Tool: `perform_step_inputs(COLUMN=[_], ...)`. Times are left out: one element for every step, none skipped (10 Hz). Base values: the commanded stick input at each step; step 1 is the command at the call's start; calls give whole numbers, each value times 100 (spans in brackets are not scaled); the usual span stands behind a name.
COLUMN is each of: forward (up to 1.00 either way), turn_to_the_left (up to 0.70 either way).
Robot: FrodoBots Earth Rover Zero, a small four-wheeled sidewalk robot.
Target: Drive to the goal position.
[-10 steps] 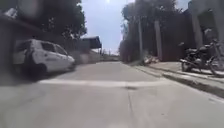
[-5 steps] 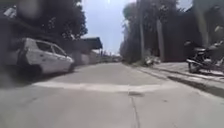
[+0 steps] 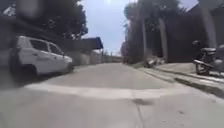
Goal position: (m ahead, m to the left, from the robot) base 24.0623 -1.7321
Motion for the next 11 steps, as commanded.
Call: perform_step_inputs(forward=[70,70,70,70,70,70,70,70,70,70,70], turn_to_the_left=[0,0,0,0,0,0,0,0,0,0,0])
